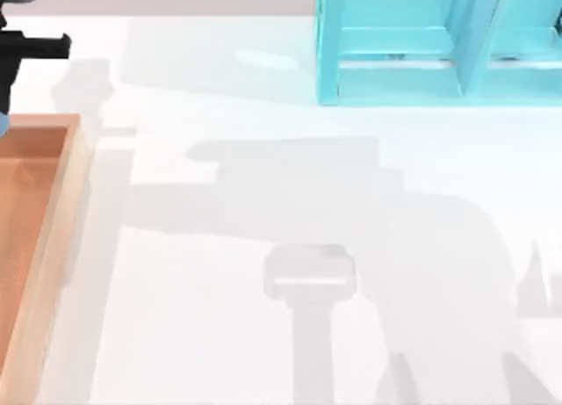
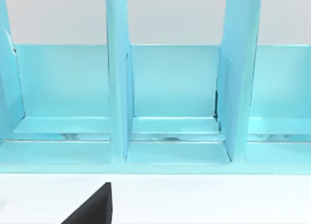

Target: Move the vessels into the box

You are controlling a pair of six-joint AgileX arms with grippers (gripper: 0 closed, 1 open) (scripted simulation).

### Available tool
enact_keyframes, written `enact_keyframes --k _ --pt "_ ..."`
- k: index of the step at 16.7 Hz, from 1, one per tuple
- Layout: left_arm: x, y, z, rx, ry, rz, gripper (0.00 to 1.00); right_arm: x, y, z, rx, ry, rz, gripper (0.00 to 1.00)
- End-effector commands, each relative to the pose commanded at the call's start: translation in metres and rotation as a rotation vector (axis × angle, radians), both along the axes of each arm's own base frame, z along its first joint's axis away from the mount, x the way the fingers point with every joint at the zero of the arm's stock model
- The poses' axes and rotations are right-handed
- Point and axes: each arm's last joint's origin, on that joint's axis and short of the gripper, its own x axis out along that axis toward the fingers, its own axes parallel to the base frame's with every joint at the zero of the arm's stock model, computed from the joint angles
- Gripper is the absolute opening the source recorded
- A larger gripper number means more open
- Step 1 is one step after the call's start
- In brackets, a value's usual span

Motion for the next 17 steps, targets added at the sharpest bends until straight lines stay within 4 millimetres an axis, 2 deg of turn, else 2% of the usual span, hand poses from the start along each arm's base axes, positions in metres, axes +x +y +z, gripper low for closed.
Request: enact_keyframes --k 4,7,13,17 --pt "-0.057 0.039 0.004 0.001 0.047 0.0 0.0 0.0 0.0 0.0 0.0 0.0 0.0 1.0" --pt "-0.083 0.053 0.009 0.002 0.043 0.0 0.0 0.0 0.0 0.0 0.0 0.0 0.0 1.0" --pt "-0.086 0.054 0.008 0.004 0.045 -0.004 0.0 0.0 0.0 0.0 0.0 0.0 0.0 1.0" --pt "-0.084 0.059 -0.013 0.007 0.027 0.001 0.0 0.0 0.0 0.0 0.0 0.0 0.0 1.0"
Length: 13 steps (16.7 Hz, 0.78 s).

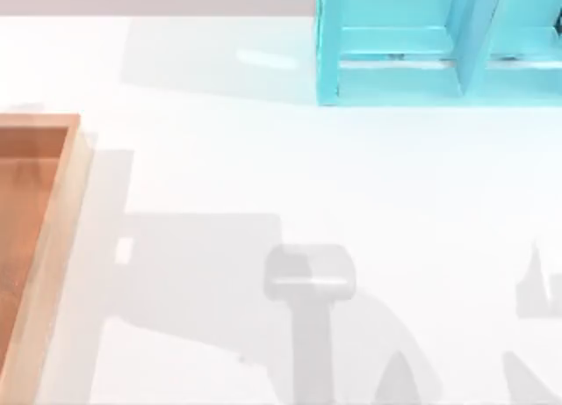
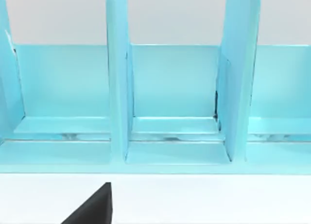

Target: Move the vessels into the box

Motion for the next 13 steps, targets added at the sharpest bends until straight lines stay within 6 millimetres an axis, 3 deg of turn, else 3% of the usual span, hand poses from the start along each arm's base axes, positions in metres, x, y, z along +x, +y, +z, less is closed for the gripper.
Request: enact_keyframes --k 5,9,13 --pt "-0.001 0.006 -0.04 -0.005 0.013 -0.001 0.0 0.0 0.0 0.0 0.0 0.0 0.0 1.0" --pt "-0.001 0.006 -0.042 -0.005 0.015 -0.001 0.0 0.0 0.0 0.0 0.0 0.0 0.0 1.0" --pt "-0.001 0.006 -0.042 -0.005 0.015 -0.001 0.3 0.0 0.0 0.0 0.0 0.0 0.0 1.0"
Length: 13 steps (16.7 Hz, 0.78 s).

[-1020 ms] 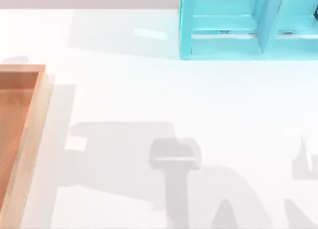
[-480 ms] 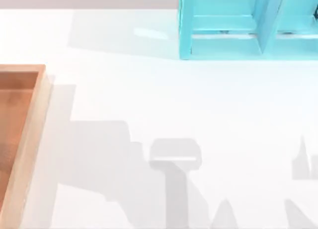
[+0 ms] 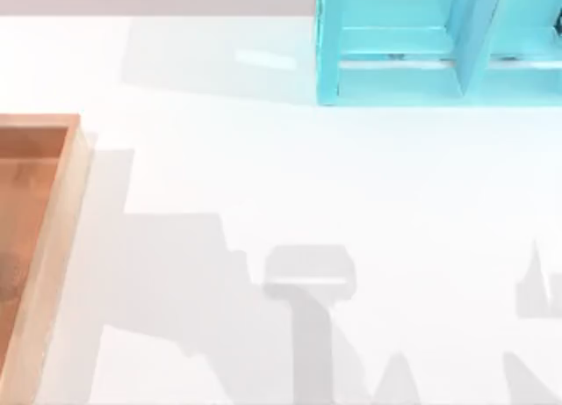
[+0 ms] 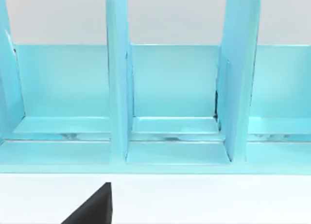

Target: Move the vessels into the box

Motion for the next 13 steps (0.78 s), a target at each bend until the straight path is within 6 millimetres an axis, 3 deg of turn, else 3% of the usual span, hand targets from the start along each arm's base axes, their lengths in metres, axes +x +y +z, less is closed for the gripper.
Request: enact_keyframes --k 9,13 --pt "0.0 0.0 0.0 0.0 0.0 0.0 0.98 0.0 0.0 0.0 0.0 0.0 0.0 1.0" --pt "0.0 0.0 0.0 0.0 0.0 0.0 1.0 0.0 0.0 0.0 0.0 0.0 0.0 1.0"
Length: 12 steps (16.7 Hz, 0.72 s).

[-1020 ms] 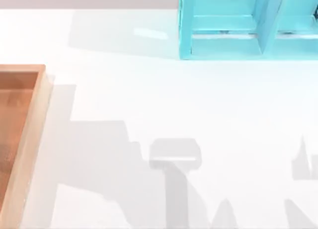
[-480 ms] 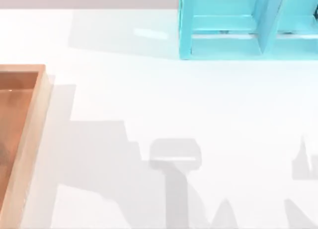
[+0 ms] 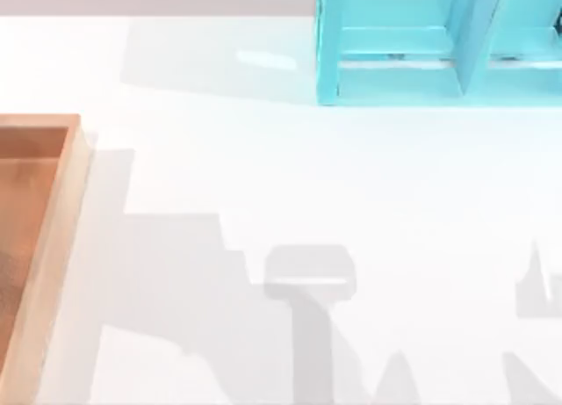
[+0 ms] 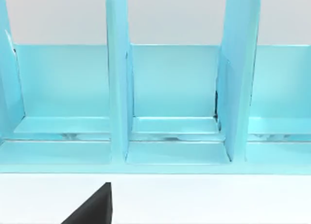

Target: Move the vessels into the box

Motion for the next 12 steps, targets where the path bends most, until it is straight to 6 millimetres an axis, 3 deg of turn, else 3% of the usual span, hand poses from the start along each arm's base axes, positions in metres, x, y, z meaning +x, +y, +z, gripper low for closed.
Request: enact_keyframes --k 7,12 --pt "0.001 0.0 0.004 0.0 -0.001 -0.001 1.0 0.0 0.0 0.0 0.0 0.0 0.0 1.0" --pt "0.006 0.002 0.053 0.004 -0.013 0.003 1.0 0.0 0.0 0.0 0.0 0.0 0.0 1.0"
